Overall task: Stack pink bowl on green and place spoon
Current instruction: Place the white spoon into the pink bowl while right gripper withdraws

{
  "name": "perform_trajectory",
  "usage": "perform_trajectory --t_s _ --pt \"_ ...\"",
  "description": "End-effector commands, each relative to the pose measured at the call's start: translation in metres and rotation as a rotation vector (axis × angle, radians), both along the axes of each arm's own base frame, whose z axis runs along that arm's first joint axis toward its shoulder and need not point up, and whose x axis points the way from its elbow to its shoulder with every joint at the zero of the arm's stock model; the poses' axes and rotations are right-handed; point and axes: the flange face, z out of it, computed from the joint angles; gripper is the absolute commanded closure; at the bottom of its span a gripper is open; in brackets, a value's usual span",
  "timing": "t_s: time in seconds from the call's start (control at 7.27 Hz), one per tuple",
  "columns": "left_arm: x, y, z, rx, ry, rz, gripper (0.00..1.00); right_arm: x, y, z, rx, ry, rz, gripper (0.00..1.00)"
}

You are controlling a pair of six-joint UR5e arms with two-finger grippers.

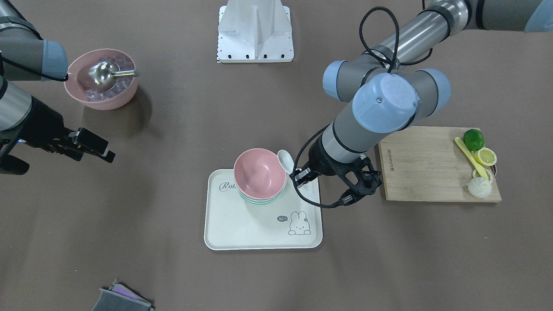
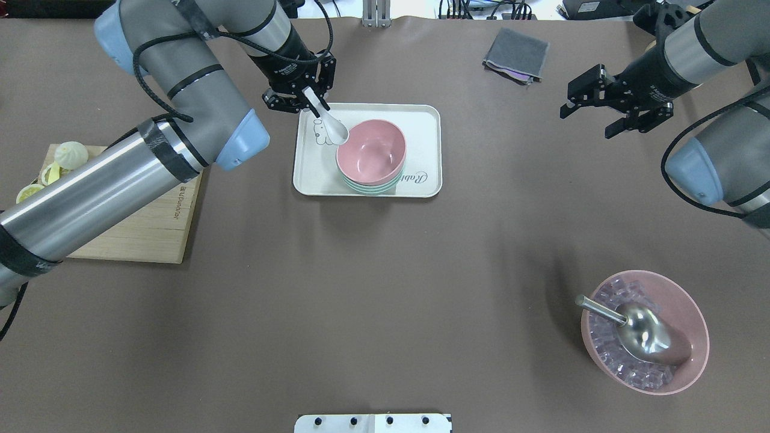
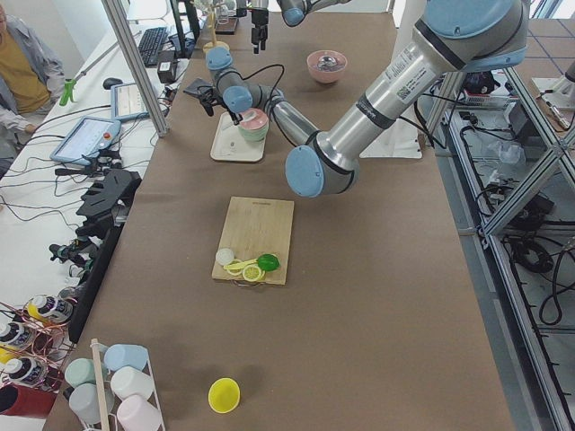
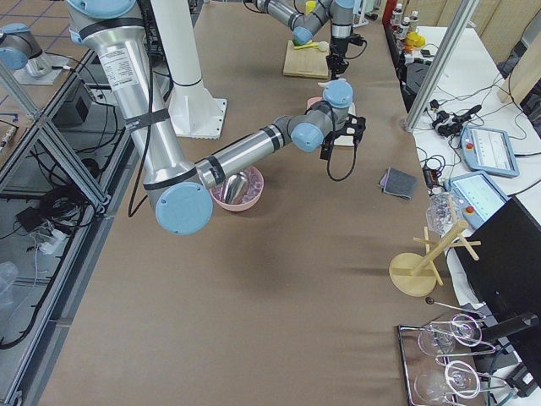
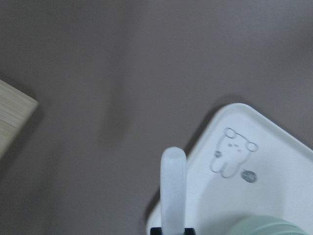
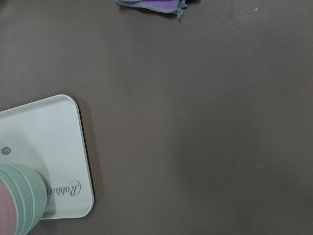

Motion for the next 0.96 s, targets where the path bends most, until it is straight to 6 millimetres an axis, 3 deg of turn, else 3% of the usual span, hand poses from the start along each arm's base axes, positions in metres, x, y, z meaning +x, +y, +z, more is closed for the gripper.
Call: perform_trajectory --t_s 0.0,0.41,0.55,0.69,0.83 --pt "0.015 0.008 -0.014 0.056 0.02 -0.015 0.02 0.007 0.0 0.007 0.003 0.004 0.0 0.0" --pt "0.005 0.013 -0.022 0.07 0.038 -0.018 0.02 0.008 -0.001 0.006 0.005 0.004 0.002 0.0" --pt "-0.009 0.024 -0.005 0.071 0.038 -0.017 0.02 0.01 -0.001 0.007 0.003 0.006 0.006 0.0" --pt "-0.048 0.026 0.03 0.064 0.033 -0.038 0.02 0.018 -0.005 0.009 0.005 0.012 0.025 0.0" --pt "-0.083 0.041 0.071 0.095 0.023 -0.001 0.02 0.038 -0.005 0.029 0.009 0.032 0.039 0.0"
